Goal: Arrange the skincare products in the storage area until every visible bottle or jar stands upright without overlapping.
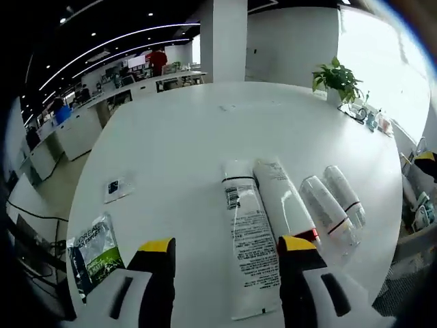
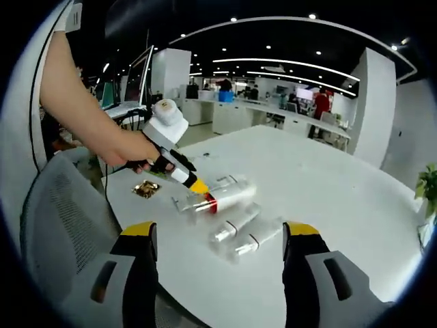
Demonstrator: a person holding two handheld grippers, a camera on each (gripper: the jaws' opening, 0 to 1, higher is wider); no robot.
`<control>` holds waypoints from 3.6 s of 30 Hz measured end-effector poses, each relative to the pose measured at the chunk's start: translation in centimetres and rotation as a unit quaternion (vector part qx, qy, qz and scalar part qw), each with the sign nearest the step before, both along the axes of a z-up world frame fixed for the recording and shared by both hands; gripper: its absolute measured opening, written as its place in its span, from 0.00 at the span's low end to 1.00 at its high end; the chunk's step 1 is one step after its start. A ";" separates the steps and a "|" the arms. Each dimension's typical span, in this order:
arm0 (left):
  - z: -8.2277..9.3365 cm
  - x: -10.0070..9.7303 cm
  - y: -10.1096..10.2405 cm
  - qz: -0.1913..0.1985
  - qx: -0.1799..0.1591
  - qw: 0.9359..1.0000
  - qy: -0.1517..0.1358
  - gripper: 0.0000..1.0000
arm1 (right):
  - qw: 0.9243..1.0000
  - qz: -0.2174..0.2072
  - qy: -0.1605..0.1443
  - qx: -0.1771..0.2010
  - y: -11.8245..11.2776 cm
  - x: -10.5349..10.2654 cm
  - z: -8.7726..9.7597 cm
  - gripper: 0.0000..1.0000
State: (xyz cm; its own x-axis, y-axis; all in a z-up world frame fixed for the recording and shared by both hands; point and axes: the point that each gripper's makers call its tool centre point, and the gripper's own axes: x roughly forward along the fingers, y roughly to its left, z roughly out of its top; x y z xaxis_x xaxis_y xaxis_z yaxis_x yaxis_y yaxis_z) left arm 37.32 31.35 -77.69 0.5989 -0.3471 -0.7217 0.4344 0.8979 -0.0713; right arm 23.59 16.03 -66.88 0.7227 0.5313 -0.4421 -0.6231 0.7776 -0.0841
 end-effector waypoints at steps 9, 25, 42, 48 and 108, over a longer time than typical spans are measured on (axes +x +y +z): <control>-1.8 0.0 -1.1 -0.041 0.020 0.999 0.015 0.63 | 1.000 -0.008 0.008 -0.007 -0.4 0.1 -0.4 0.72; -2.6 0.5 -2.4 -0.024 -0.024 0.998 0.050 0.35 | 0.999 0.003 0.033 -0.012 -0.1 -0.3 -1.4 0.69; -1.7 0.3 -1.8 0.070 -0.150 0.975 0.150 0.27 | 0.999 0.007 0.037 -0.021 -0.1 -0.5 -1.7 0.68; -1.1 0.2 -1.0 0.095 -0.183 0.965 0.164 0.27 | 0.999 0.008 0.036 -0.026 -0.1 -0.5 -1.8 0.68; 10.3 -20.0 -8.7 -0.058 -0.403 0.845 0.347 0.28 | 0.857 0.411 -0.134 -0.281 9.1 -4.1 -2.5 0.35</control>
